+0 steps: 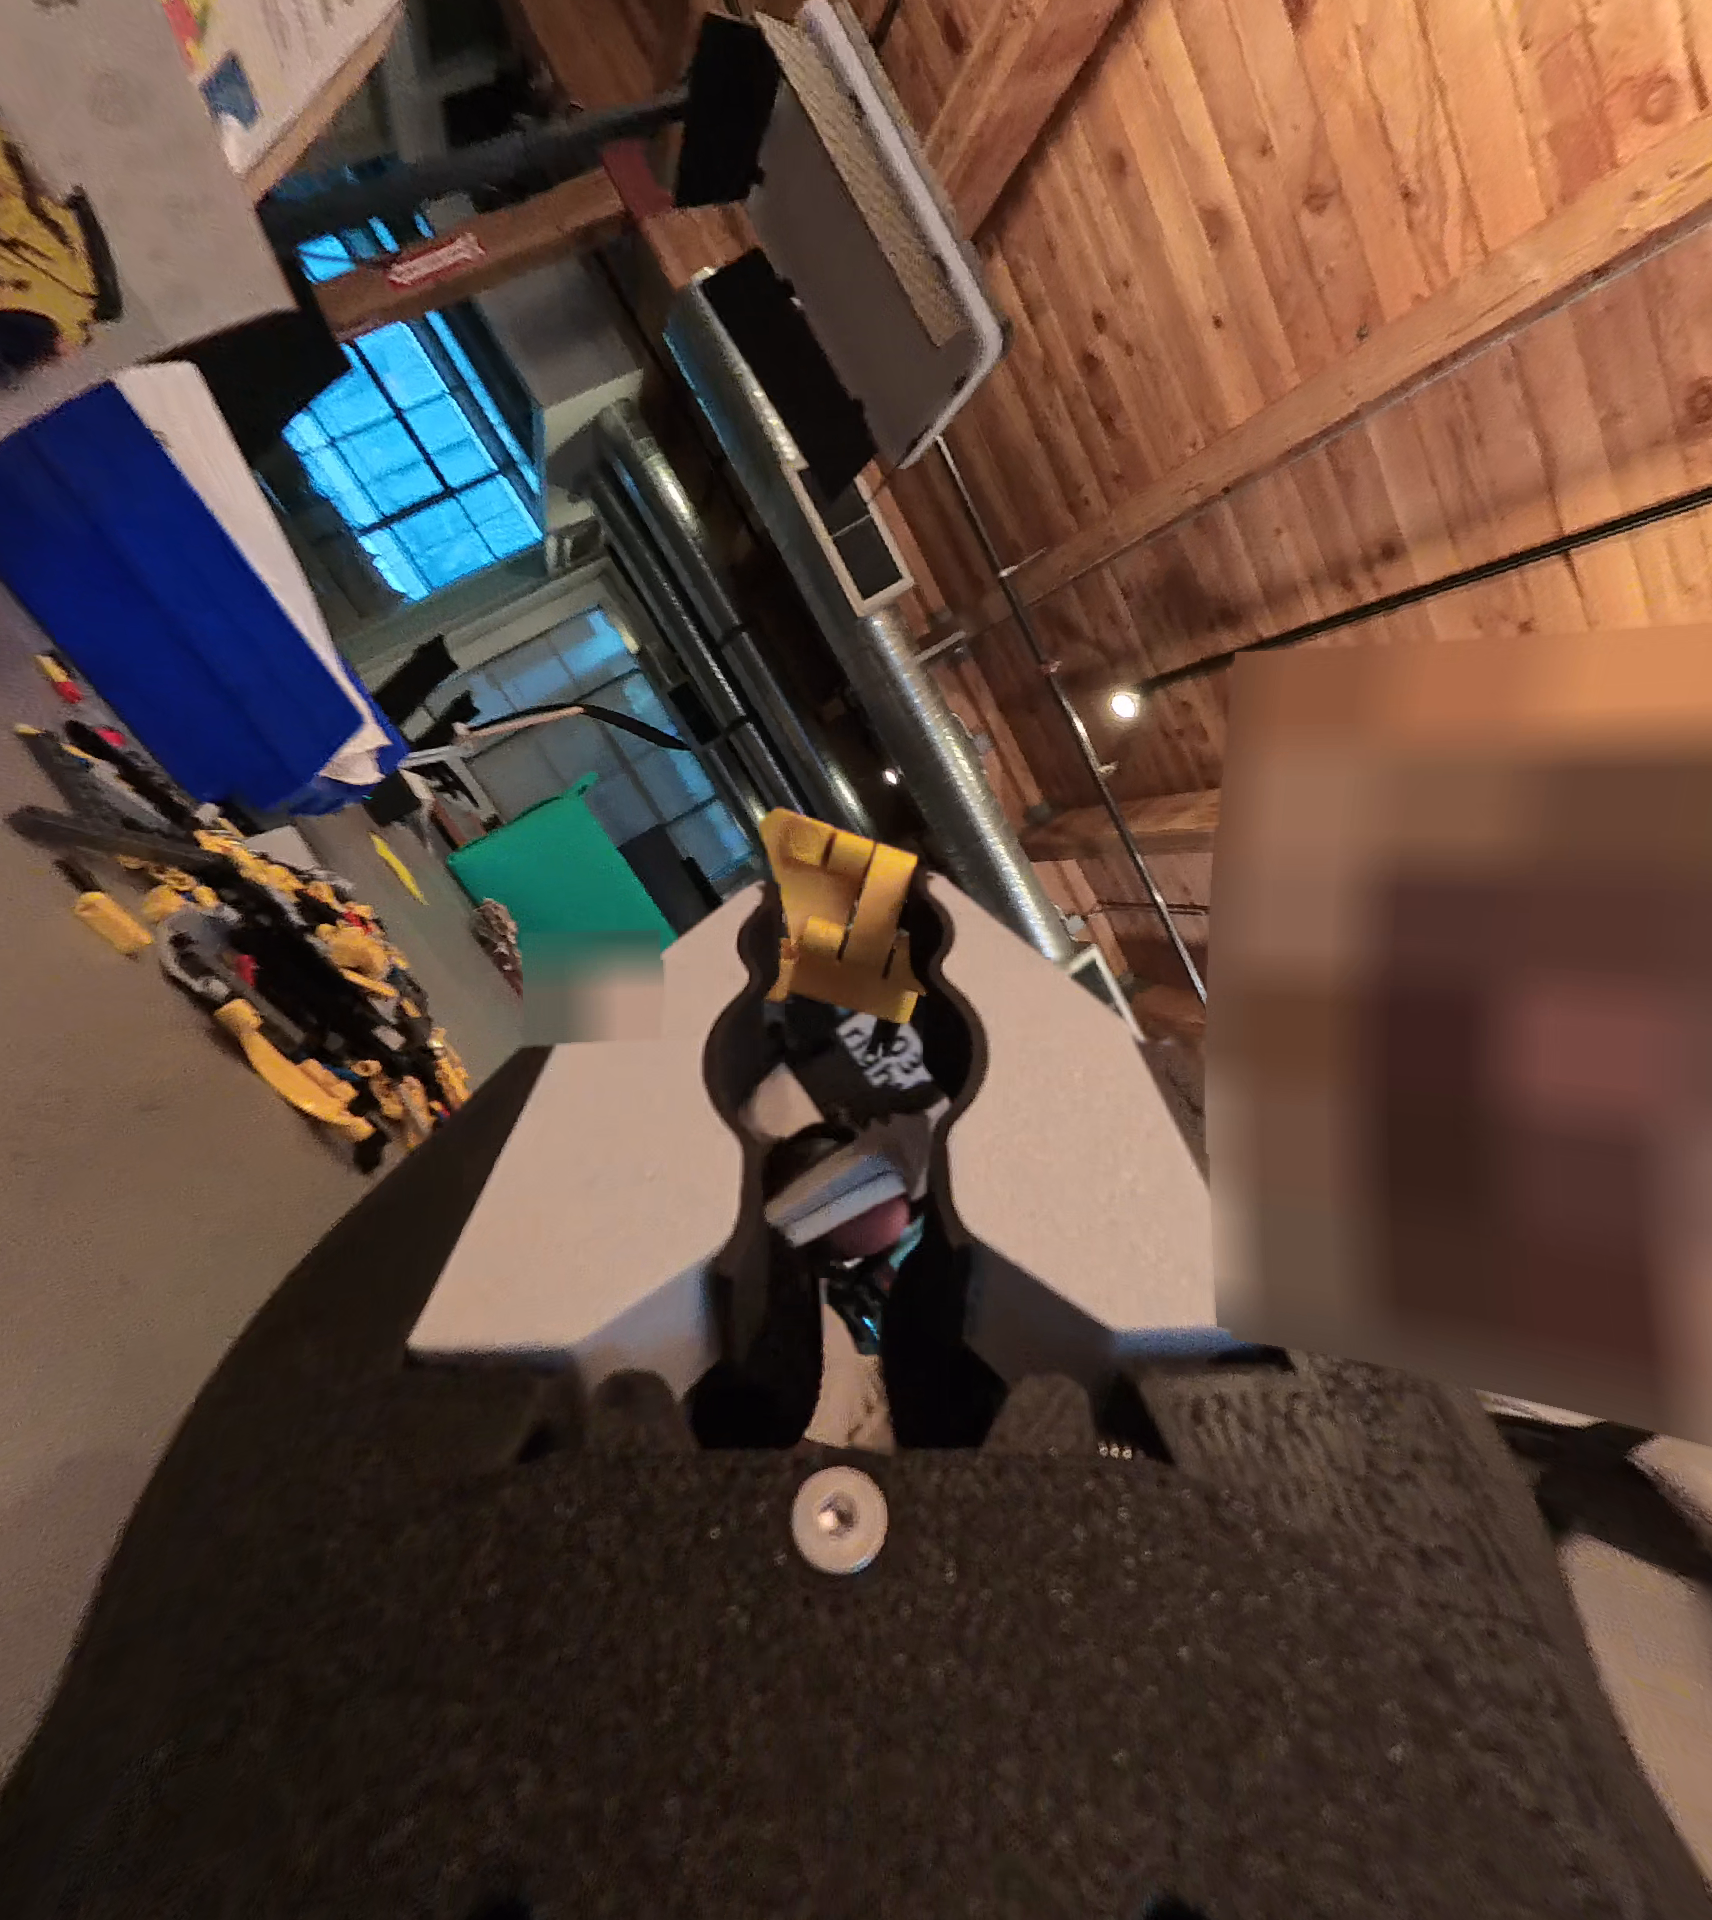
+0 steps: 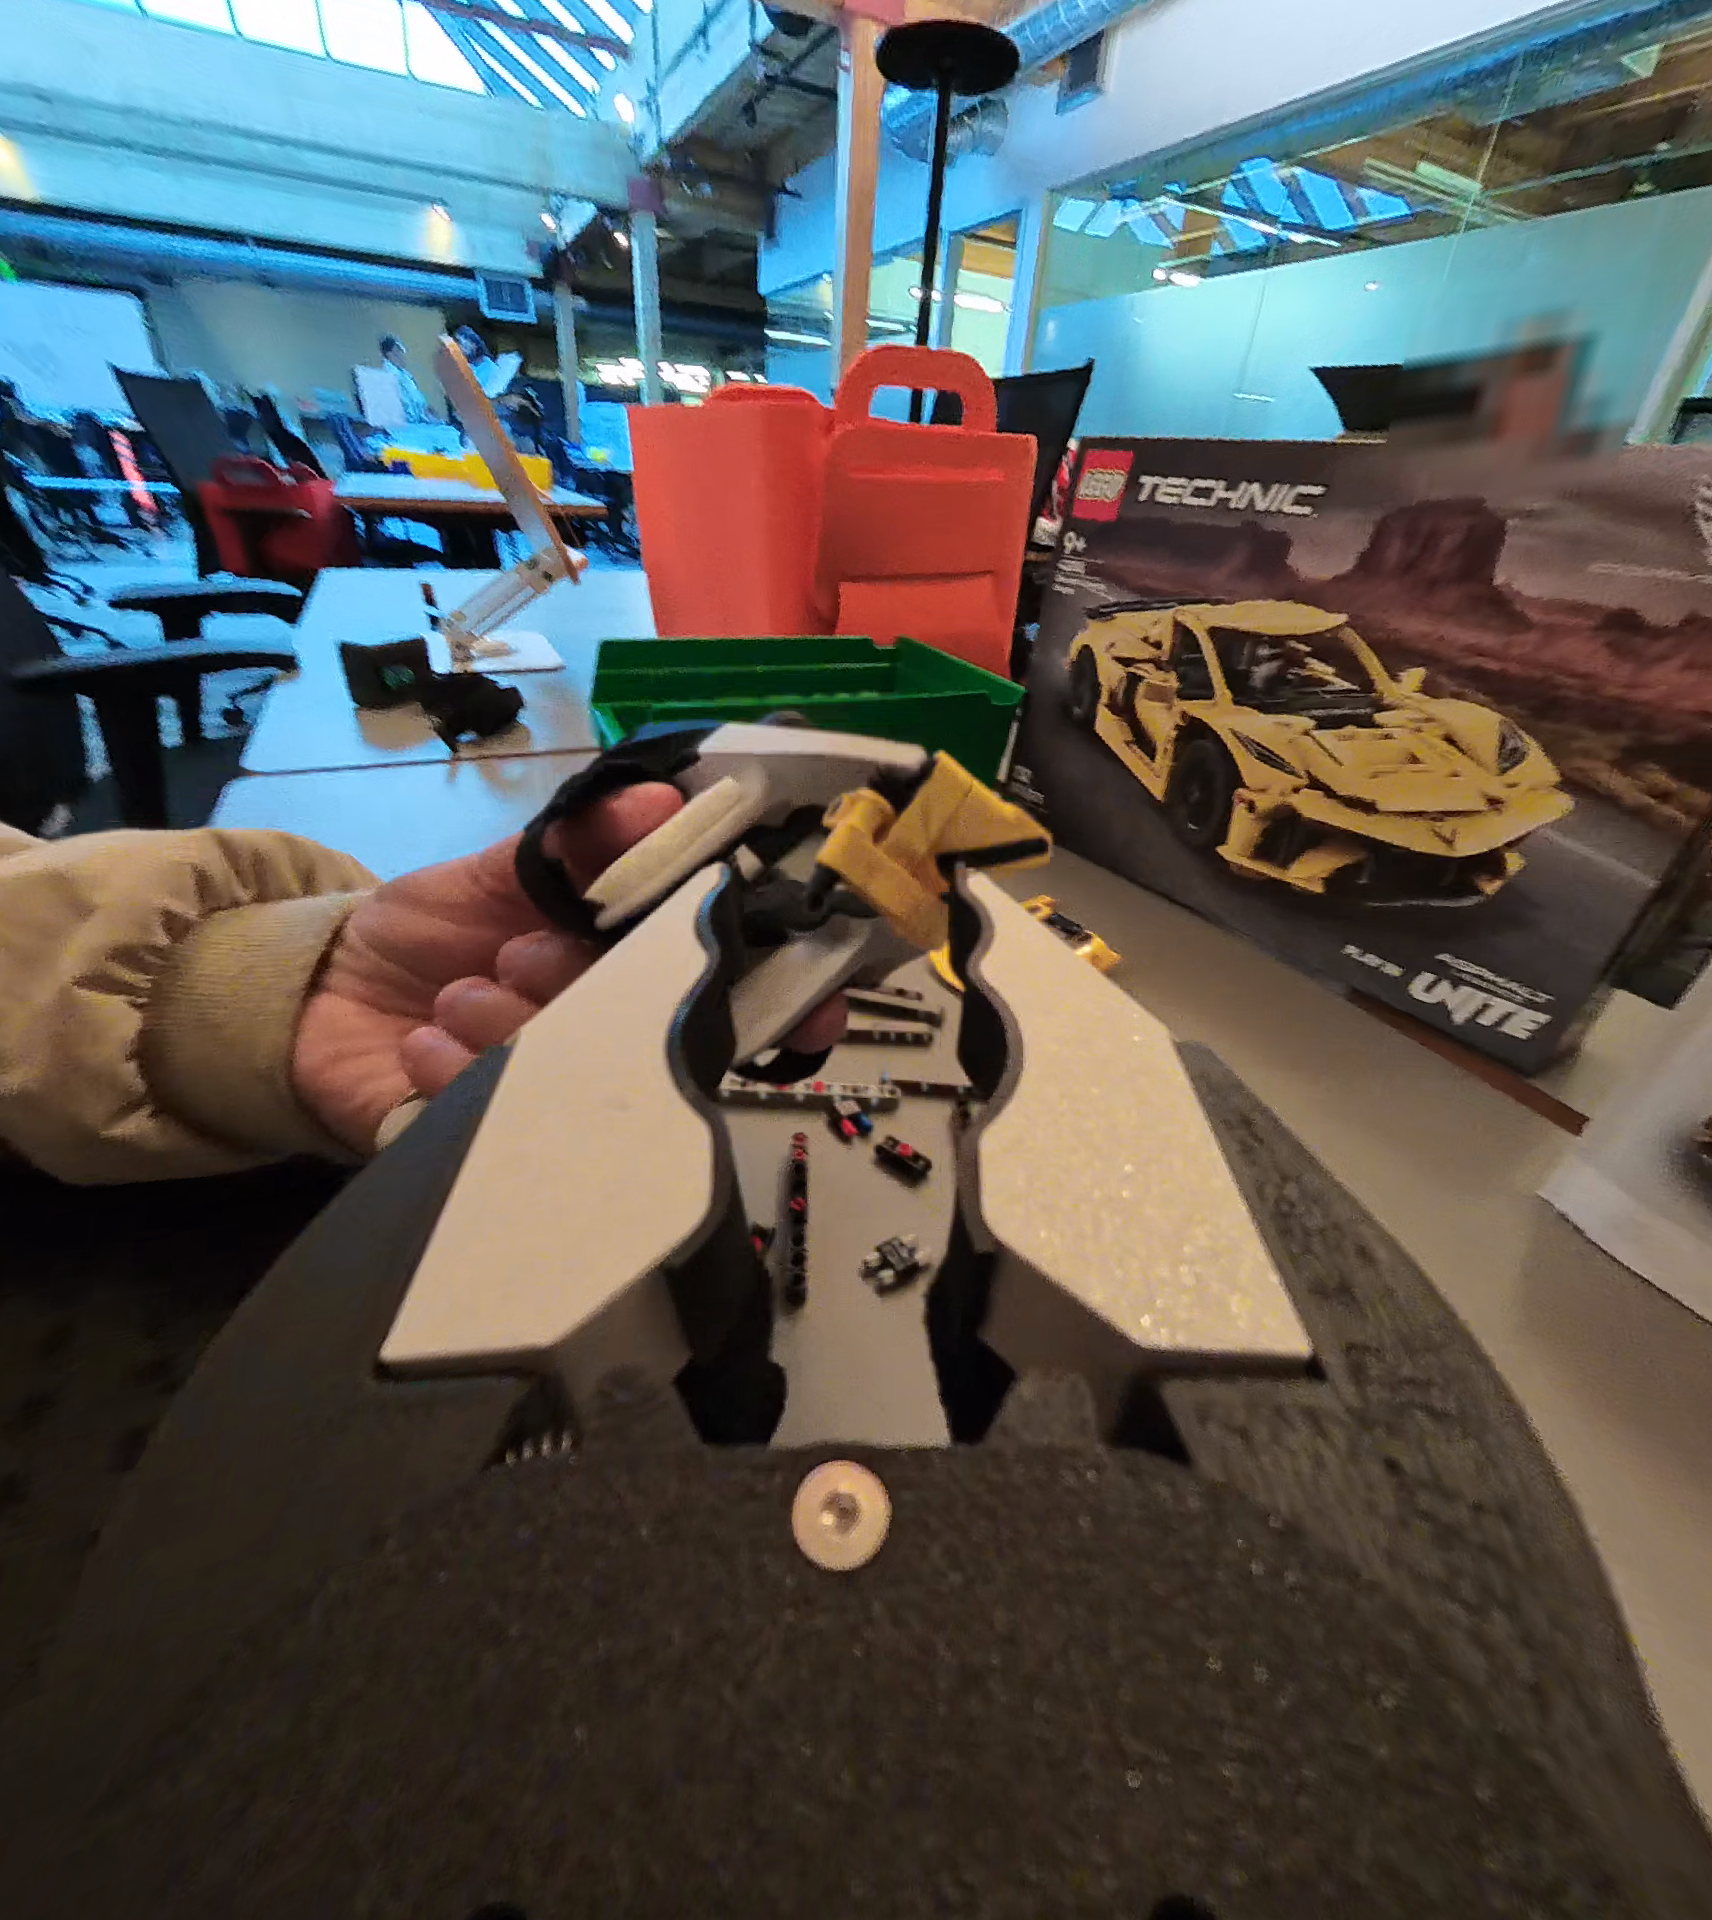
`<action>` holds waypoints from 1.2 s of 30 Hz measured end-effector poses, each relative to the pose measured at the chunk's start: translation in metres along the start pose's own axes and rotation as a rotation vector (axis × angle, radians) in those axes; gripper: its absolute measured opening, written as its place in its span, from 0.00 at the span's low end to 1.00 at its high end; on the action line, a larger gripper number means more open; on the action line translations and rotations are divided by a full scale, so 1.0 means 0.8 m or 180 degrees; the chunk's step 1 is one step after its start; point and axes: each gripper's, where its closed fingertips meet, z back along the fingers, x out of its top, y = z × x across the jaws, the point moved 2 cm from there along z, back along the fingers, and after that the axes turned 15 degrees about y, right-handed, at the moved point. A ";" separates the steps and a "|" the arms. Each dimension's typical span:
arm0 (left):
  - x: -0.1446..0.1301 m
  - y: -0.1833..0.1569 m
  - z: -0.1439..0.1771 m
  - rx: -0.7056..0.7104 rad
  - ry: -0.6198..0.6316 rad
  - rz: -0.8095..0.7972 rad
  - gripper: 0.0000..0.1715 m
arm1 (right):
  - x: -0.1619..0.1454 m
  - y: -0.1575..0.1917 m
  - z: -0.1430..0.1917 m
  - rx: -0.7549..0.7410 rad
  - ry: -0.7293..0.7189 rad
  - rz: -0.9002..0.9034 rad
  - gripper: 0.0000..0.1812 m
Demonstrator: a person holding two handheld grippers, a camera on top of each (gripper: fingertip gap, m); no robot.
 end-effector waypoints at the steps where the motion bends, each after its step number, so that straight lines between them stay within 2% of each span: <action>1: 0.000 0.005 -0.001 0.0050 -0.0042 0.0010 0.14 | -0.003 -0.005 0.000 -0.0118 0.0071 0.0042 0.19; 6: 0.001 0.025 -0.002 0.0256 -0.0235 0.0067 0.14 | -0.021 -0.019 -0.005 -0.0578 0.0447 0.0524 0.12; 8: 0.002 0.024 0.001 0.0260 -0.0189 0.0019 0.14 | -0.017 -0.017 -0.002 -0.0506 0.0392 0.0574 0.10; 10: 0.003 0.024 0.009 0.0440 -0.0091 -0.0120 0.14 | -0.014 -0.027 0.005 -0.0405 0.0271 0.0360 0.04; 12: -0.004 0.021 0.011 0.0662 0.0146 -0.0398 0.15 | -0.016 -0.030 0.009 0.0163 0.0189 -0.0093 0.04; 15: -0.010 0.016 0.012 0.0989 0.0396 -0.0865 0.16 | -0.018 -0.040 0.013 0.1002 0.0011 -0.1084 0.03; 17: -0.010 0.015 0.014 0.1189 0.0564 -0.1142 0.20 | -0.025 -0.046 0.012 0.1422 -0.0038 -0.1624 0.03; 20: -0.016 0.012 0.011 0.1180 0.0716 -0.1237 0.20 | -0.030 -0.043 0.014 0.2092 -0.0034 -0.2157 0.03; 22: -0.021 0.009 0.010 0.1020 0.0814 -0.1121 0.18 | -0.031 -0.039 0.018 0.2358 0.0016 -0.2245 0.03; 27: -0.014 0.017 0.025 0.1042 0.0826 -0.0925 0.19 | -0.039 -0.033 0.020 0.2451 0.0210 -0.2139 0.03; 31: -0.044 0.015 0.011 0.0786 0.1275 -0.0773 0.19 | -0.042 -0.009 0.018 0.2651 0.0419 -0.1923 0.03; 32: -0.050 0.012 0.009 0.0714 0.1362 -0.0791 0.16 | -0.044 -0.007 0.016 0.2641 0.0455 -0.1898 0.03; 33: -0.051 0.010 0.009 0.0699 0.1358 -0.0823 0.09 | -0.046 -0.008 0.014 0.2607 0.0458 -0.1902 0.03; 36: -0.045 0.010 0.011 0.0783 0.1208 -0.0967 0.09 | -0.041 -0.014 0.009 0.2417 0.0315 -0.1929 0.04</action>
